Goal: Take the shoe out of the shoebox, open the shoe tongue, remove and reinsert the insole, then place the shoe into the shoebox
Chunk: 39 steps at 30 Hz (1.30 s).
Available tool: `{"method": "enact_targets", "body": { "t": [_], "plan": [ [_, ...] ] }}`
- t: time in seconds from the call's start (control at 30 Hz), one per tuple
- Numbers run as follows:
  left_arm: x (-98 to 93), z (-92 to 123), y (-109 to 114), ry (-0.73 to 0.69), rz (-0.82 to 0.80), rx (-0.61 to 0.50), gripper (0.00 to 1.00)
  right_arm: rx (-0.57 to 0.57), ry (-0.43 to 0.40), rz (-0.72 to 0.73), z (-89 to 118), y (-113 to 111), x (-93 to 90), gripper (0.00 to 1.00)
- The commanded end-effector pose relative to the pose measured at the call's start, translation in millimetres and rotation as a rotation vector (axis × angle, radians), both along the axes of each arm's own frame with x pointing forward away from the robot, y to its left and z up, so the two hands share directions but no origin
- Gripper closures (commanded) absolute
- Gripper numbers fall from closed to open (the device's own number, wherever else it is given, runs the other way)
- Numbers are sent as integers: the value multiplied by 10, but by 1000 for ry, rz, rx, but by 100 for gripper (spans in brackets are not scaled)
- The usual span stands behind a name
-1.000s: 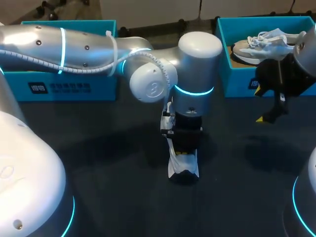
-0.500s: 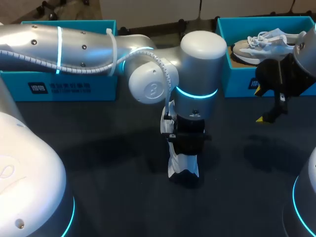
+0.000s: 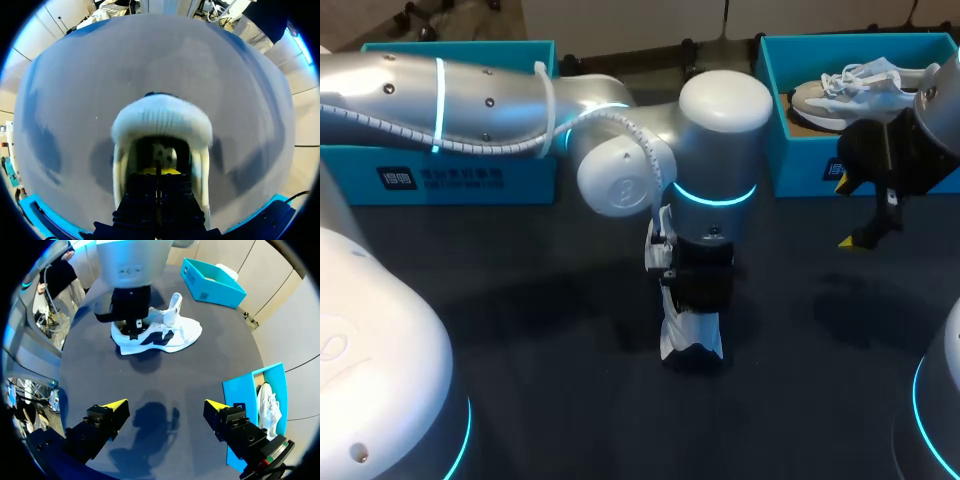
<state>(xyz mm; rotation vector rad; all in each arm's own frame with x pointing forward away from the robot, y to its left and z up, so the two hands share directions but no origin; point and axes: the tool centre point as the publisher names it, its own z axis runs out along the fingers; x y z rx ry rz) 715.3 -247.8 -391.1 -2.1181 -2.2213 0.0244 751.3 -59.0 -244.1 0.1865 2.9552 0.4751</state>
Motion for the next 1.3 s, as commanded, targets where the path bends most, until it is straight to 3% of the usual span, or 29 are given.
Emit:
{"method": "enact_targets", "body": {
  "t": [0.03,0.37,0.57,0.6,0.67,0.73,0.77,0.8,1.3],
  "plan": [
    [36,280,142,-92,20,-37,100,-1,-1,0,-7,1,-5,0],
    [325,389,121,-241,103,-79,100,-1,-1,0,-7,1,-5,0],
    [438,418,163,-254,131,-70,100,-1,-1,0,-7,1,-5,0],
    [444,414,167,-255,131,-67,94,-1,-1,0,-7,1,-5,0],
    [459,408,173,-256,134,-60,62,-1,-1,0,-7,1,-5,0],
    [465,405,176,-257,137,-57,51,-1,-1,0,-7,1,-5,0],
    [468,402,179,-255,140,-52,8,-1,-1,0,-7,1,-5,0],
    [468,398,179,-247,147,-51,0,-1,-1,0,-7,1,-5,0],
    [493,468,210,-197,53,-12,0,-1,-1,0,-7,1,-5,0]
  ]
}}
